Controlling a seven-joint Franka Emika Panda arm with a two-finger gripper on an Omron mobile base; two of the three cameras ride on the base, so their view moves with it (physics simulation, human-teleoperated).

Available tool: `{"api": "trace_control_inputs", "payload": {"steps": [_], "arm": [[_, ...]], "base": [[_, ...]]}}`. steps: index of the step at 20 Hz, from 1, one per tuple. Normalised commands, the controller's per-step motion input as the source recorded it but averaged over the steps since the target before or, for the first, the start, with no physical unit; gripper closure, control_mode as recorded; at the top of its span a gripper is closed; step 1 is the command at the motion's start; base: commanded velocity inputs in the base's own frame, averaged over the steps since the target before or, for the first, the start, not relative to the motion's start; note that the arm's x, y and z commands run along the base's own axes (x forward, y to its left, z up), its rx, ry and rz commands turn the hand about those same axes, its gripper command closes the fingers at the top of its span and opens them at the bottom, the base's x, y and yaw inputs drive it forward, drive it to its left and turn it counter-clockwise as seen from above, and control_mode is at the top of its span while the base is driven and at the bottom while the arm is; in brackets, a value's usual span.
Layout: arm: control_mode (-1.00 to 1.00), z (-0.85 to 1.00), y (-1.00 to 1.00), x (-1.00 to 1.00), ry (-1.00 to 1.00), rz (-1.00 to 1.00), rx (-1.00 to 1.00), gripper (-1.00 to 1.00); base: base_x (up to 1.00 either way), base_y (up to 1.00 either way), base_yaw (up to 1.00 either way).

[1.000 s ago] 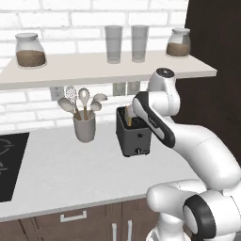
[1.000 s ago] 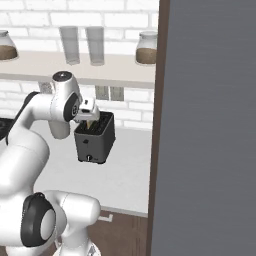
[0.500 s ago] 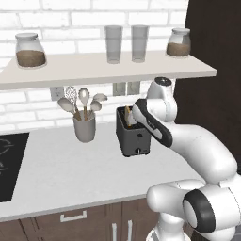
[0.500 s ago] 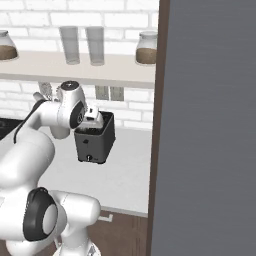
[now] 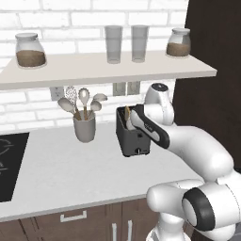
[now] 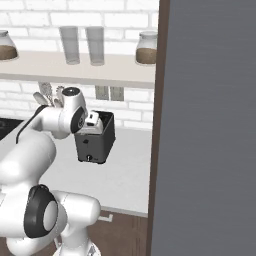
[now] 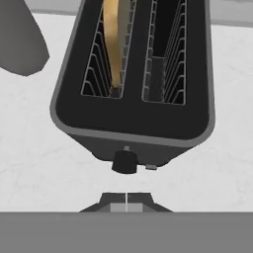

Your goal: Start the toaster. Once the lever pops up, take the bread to the plate on the dining counter.

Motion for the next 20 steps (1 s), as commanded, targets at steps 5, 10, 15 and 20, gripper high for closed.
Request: {"api": "trace_control_inputs", "payload": {"steps": [5,10,15,20], "arm": [[-1.0,-0.29,0.06,0.0,0.0,-0.01,0.0,1.0],[-1.0,-0.17,0.18,0.06,0.0,-0.02,0.0,1.0],[-1.0,-0.03,0.05,0.1,-0.01,-0.03,0.0,1.0],[-1.0,0.0,0.0,0.09,0.0,-0.02,0.0,1.0]], "base": [[0.0,0.0,0.0],[0.0,0.0,0.0],[0.0,0.0,0.0],[0.0,0.0,0.0]]}}
